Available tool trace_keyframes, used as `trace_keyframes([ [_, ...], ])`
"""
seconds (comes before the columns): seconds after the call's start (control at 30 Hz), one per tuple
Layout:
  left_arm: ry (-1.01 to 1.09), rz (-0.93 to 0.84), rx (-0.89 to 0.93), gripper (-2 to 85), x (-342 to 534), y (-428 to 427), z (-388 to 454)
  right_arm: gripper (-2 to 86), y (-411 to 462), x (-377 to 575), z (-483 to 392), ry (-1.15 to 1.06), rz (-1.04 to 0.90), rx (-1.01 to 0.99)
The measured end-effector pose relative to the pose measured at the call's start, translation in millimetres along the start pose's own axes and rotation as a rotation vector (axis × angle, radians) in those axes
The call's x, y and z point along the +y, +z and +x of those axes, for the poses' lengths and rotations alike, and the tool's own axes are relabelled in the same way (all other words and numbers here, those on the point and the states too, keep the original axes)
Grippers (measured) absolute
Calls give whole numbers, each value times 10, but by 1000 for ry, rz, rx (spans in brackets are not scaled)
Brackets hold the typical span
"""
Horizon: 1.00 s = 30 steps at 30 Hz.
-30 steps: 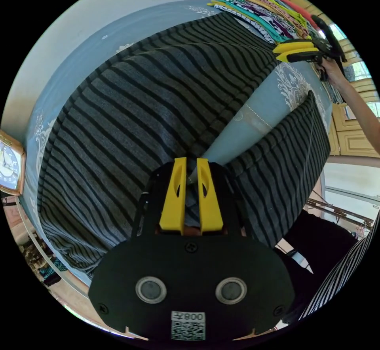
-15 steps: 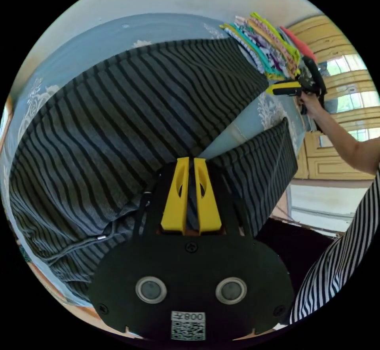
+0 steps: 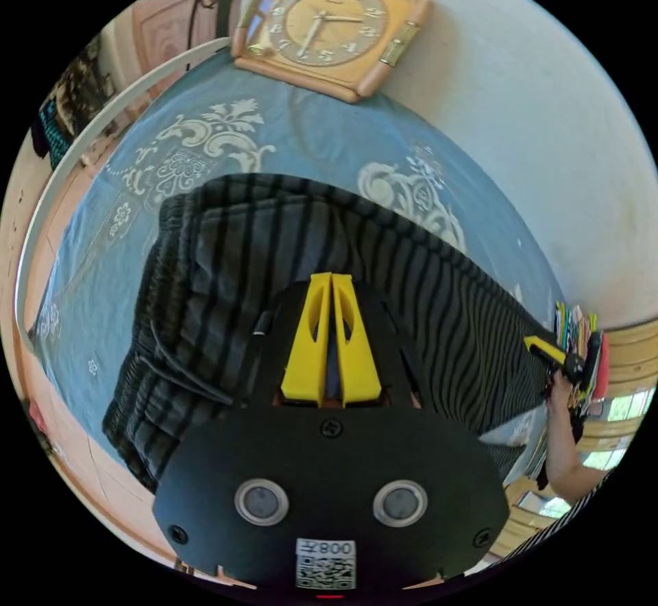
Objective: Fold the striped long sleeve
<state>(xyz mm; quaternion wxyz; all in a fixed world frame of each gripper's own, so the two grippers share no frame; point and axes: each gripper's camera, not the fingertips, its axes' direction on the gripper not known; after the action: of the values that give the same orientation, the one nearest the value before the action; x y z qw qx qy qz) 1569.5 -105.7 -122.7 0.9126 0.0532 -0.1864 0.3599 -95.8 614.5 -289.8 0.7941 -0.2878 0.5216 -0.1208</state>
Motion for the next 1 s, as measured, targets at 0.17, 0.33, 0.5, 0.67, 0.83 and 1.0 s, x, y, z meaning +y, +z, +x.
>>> trace_keyframes([
  [0.17, 107, -25, -225, 2, -191, 16, 86, 0, 25, -152, -172, -5, 13, 136],
  [0.33, 163, -30, -227, 2, -137, -234, 62, -2, -3, -110, -301, 22, 89, 244],
  [0.5, 192, -77, -190, 2, -395, -316, -106, -4, -85, -317, -39, 106, 53, 161],
  [0.67, 243, -61, -225, 2, -321, -568, -81, -3, -143, -474, 225, 191, 40, 96],
  [0.83, 272, 23, -31, 2, 272, -1124, -167, 0, -471, -229, 224, 192, 138, 68],
  [1.0, 233, -111, -62, 2, 786, -1059, -431, 1, -357, 82, -273, 27, 61, -112],
])
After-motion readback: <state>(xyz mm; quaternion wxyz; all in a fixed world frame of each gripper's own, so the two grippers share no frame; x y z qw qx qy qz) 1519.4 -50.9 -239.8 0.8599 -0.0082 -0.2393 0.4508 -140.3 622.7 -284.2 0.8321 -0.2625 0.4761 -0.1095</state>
